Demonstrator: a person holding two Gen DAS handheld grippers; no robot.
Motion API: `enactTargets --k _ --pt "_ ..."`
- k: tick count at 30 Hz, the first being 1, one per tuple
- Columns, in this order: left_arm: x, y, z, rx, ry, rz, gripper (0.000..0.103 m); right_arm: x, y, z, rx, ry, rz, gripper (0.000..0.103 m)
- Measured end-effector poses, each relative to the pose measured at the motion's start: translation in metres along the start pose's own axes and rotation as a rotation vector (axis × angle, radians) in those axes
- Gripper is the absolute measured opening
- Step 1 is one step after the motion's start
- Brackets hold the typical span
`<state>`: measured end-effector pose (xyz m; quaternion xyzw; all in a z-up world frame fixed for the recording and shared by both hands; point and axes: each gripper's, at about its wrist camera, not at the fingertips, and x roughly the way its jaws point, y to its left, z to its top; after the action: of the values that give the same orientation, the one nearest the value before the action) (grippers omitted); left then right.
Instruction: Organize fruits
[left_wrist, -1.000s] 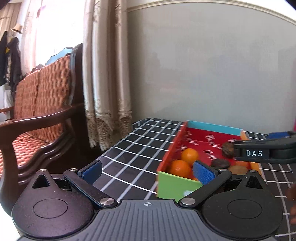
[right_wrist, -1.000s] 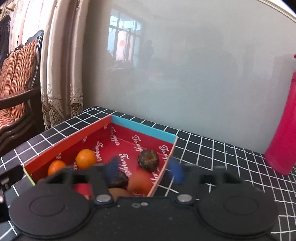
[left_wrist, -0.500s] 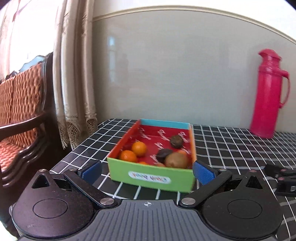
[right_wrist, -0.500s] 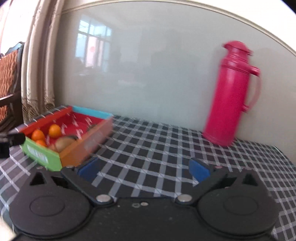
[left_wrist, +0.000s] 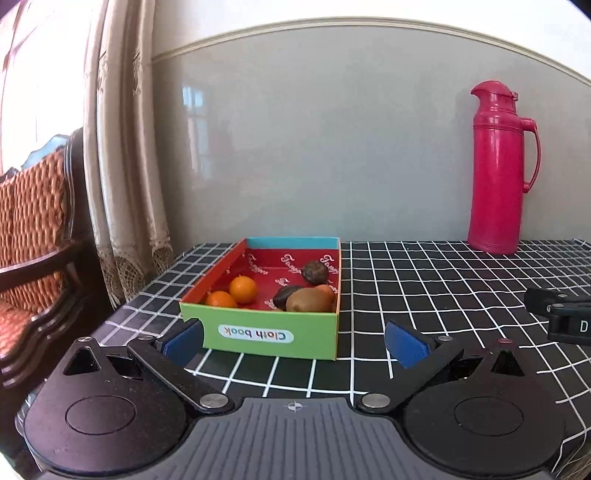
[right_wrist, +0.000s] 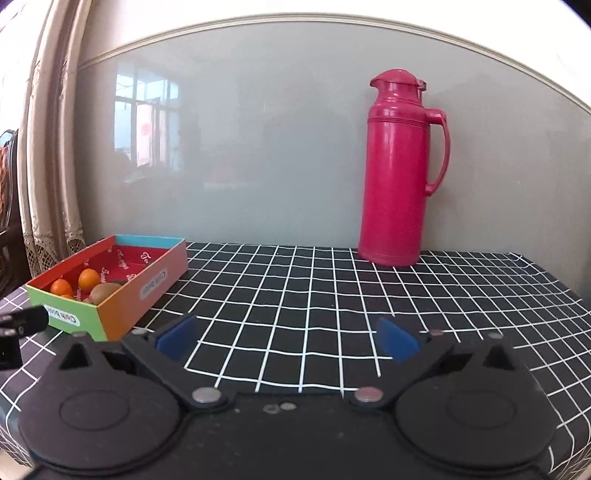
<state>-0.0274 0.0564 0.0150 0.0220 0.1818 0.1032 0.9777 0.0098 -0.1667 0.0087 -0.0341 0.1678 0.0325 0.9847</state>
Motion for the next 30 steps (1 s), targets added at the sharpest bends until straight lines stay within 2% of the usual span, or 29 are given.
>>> enactTargets --k 2,7,12,17,30 --pt "-0.002 -0.001 0.0 -0.021 -0.015 -0.009 0.103 -0.001 0.002 -0.001 -0.01 -0.007 -0.016 0.103" --pt "0.0 -0.01 -0.001 0.022 -0.019 -0.009 0.103 -0.002 0.0 -0.002 -0.015 -0.004 -0.034 0.103" --pt "0.001 -0.005 0.0 -0.003 -0.009 -0.027 0.103 0.001 0.002 -0.003 -0.016 0.01 -0.039 0.103" --pt "0.002 -0.005 0.0 0.0 -0.005 -0.01 0.103 0.001 0.011 -0.004 -0.059 0.005 -0.036 0.103" --pt "-0.003 0.002 -0.001 -0.036 -0.053 0.008 0.103 0.003 0.008 -0.003 -0.056 0.018 -0.038 0.103"
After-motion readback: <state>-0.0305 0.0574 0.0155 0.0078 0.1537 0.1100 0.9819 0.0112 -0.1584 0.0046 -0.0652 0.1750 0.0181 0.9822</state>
